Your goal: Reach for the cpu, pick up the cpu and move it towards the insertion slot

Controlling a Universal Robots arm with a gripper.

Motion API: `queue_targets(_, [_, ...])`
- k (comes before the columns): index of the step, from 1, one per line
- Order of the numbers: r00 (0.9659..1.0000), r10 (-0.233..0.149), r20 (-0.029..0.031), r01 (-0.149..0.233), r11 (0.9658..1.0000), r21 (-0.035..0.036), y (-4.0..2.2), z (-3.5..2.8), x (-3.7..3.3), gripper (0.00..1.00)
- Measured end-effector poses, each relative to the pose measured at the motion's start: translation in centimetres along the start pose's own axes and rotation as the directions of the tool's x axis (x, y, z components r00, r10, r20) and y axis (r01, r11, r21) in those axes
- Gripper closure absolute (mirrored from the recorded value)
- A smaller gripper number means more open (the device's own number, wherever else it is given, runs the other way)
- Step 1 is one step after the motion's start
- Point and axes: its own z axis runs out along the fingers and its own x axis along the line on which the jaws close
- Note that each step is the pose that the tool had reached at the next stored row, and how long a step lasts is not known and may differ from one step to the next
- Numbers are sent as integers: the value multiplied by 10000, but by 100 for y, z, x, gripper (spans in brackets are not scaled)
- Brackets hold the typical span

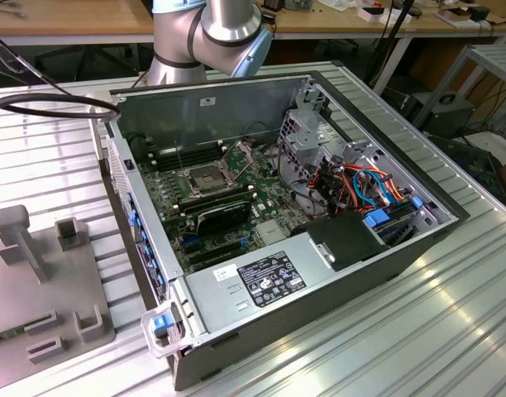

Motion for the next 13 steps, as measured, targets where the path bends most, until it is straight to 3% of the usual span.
queue_targets(13, [10000,-1,-2,1,10000,0,2,-111,4,45])
